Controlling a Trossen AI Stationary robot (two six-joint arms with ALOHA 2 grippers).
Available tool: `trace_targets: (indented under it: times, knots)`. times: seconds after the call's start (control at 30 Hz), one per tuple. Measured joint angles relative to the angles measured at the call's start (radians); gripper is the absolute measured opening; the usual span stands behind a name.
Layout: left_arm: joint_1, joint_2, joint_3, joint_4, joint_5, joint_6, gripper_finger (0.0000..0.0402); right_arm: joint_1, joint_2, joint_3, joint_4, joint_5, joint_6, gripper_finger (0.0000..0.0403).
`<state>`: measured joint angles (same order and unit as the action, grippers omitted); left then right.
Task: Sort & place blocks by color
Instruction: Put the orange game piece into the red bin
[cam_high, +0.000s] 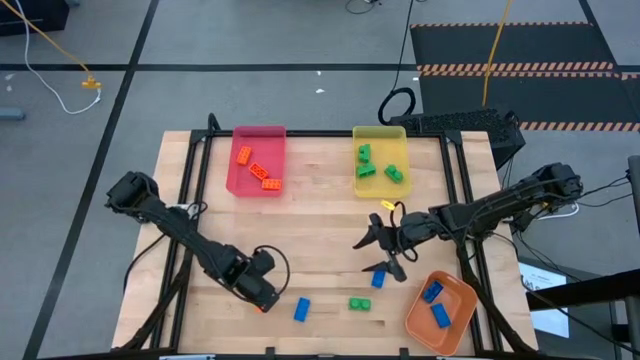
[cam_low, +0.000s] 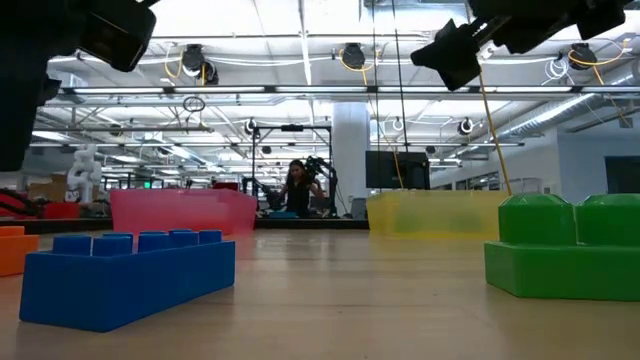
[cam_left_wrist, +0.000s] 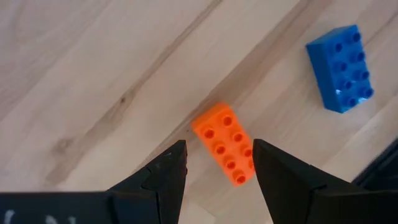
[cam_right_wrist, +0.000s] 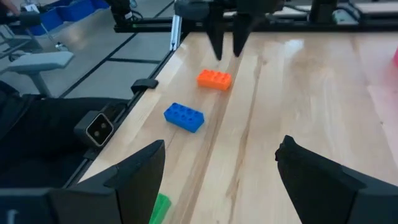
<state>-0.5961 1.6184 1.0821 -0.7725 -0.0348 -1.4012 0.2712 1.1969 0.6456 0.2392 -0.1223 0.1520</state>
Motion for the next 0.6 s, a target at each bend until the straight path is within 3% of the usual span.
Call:
trace_targets:
  times: [0.27,0.6]
  knots:
    - [0.02,0.052,0.0,-0.006,0.039,-0.023,0.0184,0.088,0.0,0.0,-0.059,0.121,0.046,0.0293]
    - [0.028,0.17,0.005,0.073,0.11,-0.022,0.0184,0.115,0.0,-0.001,-0.065,0.152,-0.008,0.0293]
